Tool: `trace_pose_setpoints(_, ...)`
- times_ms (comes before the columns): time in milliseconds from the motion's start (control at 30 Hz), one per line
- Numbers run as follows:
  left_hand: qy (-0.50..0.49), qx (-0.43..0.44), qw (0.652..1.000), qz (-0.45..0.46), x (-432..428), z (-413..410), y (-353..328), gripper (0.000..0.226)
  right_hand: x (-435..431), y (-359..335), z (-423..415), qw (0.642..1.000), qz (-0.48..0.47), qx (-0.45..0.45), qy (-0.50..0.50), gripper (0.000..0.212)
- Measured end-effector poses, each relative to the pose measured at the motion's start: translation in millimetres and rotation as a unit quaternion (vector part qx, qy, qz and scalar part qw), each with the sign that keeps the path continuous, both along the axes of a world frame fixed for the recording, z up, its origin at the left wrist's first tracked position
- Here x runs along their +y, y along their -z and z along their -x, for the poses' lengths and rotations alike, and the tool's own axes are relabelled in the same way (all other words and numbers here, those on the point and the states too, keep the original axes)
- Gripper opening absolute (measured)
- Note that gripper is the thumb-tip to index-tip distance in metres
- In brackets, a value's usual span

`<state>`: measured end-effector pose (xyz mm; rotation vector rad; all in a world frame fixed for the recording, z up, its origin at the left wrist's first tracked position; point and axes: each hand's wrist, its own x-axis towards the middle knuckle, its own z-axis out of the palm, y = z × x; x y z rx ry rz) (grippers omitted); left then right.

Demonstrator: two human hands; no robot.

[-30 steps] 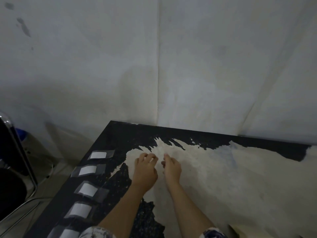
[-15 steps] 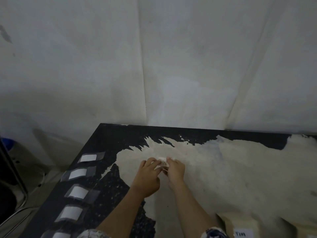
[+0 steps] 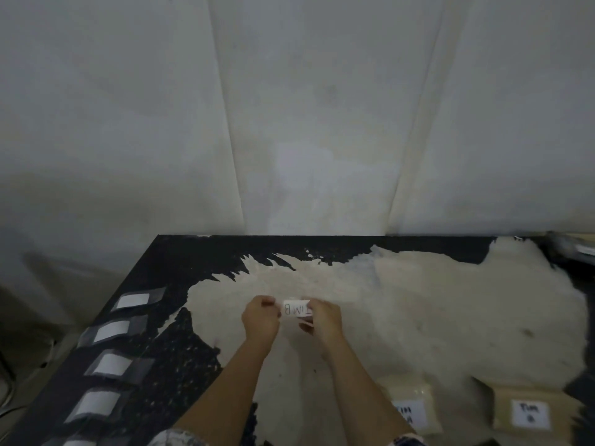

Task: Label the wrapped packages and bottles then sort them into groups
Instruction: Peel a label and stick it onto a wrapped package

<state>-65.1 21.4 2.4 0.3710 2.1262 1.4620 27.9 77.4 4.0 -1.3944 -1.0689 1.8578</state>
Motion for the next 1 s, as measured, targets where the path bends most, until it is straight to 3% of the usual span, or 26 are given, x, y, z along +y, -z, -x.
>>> trace_pose_setpoints(100,0.019,-0.002,1.0,-0.014,8.1,-9.4,1.2,0.016,7.7,3.8,-22.8,0.995,-0.064,-0.078,0.002,0.018)
trace_pose_setpoints(300,0.071,0.071,0.995,-0.022,34.6,-55.8,-12.4,0.018,27.5,-6.0,-77.5,0.966,-0.161,-0.197,-0.045,0.037)
trace_pose_setpoints(433,0.195,0.222,0.955,-0.015,51.7,-77.2,-28.1,0.021,42.0,-22.5,-93.6,0.931,-0.234,-0.244,-0.14,0.052)
trace_pose_setpoints(533,0.274,0.268,0.923,-0.026,66.9,-95.4,-41.7,0.023,57.2,-36.8,-103.8,0.885,-0.282,-0.322,-0.181,0.06)
trace_pose_setpoints(700,0.302,0.285,0.908,-0.051,87.4,-114.6,-50.1,0.021,74.9,-42.7,-123.2,0.865,-0.329,-0.347,-0.153,0.037)
trace_pose_setpoints(800,0.275,0.24,0.93,-0.049,94.8,-130.6,-49.9,0.023,84.4,-38.5,-129.3,0.895,-0.297,-0.317,-0.099,0.023)
trace_pose_setpoints(933,0.195,0.016,0.98,-0.043,96.1,-155.7,-42.5,0.055,90.8,-40.9,-143.5,0.981,-0.172,-0.086,-0.024,0.018)
trace_pose_setpoints(1000,0.223,-0.013,0.975,0.004,97.6,-165.1,-37.3,0.048,94.6,-40.6,-154.3,0.993,-0.115,-0.028,0.013,0.014)
